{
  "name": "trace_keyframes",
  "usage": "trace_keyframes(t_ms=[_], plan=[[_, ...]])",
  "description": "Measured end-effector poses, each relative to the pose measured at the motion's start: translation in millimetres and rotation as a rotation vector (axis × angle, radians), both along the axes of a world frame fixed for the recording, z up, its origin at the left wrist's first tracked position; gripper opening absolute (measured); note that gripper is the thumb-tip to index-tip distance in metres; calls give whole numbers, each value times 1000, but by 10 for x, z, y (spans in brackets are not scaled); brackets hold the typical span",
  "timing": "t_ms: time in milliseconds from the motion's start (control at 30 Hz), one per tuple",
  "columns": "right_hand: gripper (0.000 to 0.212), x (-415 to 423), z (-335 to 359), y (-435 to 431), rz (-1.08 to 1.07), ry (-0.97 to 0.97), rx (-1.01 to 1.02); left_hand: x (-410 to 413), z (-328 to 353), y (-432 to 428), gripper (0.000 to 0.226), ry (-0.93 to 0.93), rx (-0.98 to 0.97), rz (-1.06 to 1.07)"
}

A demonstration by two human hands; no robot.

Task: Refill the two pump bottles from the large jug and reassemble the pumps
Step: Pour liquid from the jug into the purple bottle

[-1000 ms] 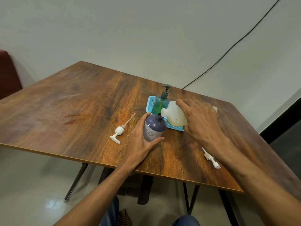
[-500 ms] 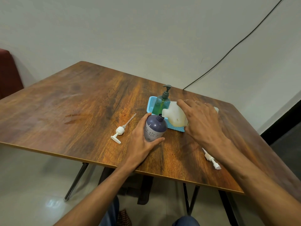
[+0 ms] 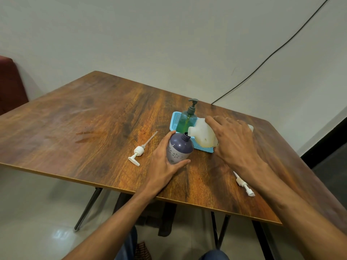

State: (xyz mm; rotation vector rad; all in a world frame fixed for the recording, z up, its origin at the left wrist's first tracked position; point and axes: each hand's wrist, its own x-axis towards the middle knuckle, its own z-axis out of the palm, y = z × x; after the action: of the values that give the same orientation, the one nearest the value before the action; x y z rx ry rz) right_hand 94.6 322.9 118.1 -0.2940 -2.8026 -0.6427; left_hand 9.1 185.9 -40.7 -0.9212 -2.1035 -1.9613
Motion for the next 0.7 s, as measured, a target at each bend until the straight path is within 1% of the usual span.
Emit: trace_keyframes(t_ms=[700], plan=[[80, 25, 11, 2, 4, 7, 14, 9, 19, -2, 97, 6, 10, -20]])
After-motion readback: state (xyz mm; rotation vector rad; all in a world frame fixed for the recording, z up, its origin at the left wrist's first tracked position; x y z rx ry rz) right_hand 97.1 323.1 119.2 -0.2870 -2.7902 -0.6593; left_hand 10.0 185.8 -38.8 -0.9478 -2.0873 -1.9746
